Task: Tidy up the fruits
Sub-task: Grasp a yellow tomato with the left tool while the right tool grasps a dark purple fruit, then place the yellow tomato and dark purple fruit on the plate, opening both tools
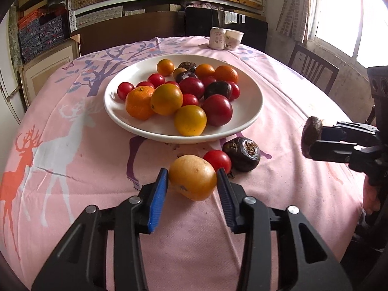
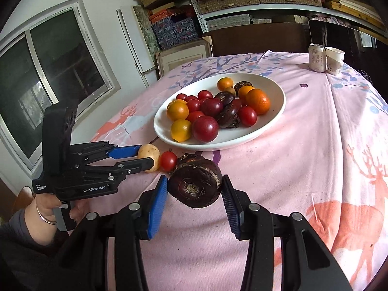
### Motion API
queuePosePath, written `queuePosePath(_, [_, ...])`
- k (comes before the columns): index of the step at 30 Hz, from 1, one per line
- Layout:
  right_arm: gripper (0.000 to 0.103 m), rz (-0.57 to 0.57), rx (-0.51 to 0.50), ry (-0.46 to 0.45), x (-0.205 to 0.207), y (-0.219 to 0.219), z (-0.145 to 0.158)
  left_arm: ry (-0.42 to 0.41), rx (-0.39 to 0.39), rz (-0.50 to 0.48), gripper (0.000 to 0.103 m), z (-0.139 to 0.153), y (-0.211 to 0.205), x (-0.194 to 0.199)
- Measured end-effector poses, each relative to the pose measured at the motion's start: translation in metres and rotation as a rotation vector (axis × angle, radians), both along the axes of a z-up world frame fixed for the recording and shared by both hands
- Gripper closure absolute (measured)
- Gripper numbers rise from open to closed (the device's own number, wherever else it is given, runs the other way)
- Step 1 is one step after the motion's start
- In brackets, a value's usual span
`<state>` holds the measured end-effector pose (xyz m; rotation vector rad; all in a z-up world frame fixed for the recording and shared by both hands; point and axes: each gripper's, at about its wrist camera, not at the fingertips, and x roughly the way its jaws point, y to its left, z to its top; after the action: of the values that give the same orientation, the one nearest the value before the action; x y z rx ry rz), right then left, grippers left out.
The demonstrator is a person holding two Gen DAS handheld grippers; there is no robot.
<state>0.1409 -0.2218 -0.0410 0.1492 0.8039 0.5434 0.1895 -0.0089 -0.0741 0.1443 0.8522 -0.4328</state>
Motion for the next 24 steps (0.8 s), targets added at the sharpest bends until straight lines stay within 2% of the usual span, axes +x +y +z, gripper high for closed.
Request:
queuePosePath(3, [0.058,0.006,0.017,0.007,-0.002,-0.001,0.001,0.030,-0.023,0.009,0.062,0.000,0.003,0.009])
queuePosePath(5, [0.058,0.010,0.021,0.006,-0.003,-0.001,0.001,0.048,-0.023,0.013,0.055,-0.002,0.001,0.015])
queuePosePath(7, [0.058,0.012,0.026,0.007,-0.005,-0.002,0.000,0.055,-0.035,0.012,0.053,-0.002,0.001,0.018])
queuePosePath(11, [0.058,0.010,0.039,-0.006,-0.006,-0.004,0.005,0.027,-0.032,0.009,0.063,0.001,-0.001,0.011])
queuePosePath(15, [0.058,0.003,0.046,-0.041,0.001,-0.008,0.017,-0.036,-0.114,0.024,0.063,0.019,0.010,0.000])
queuePosePath(19, [0.058,-0.016,0.049,-0.056,0.026,-0.009,0.030,-0.100,-0.168,0.033,0.063,0.048,0.015,0.008])
queuePosePath(24, [0.058,-0.050,0.055,-0.035,0.083,-0.004,0.042,-0.124,-0.154,0.038,0.063,0.072,0.000,0.052])
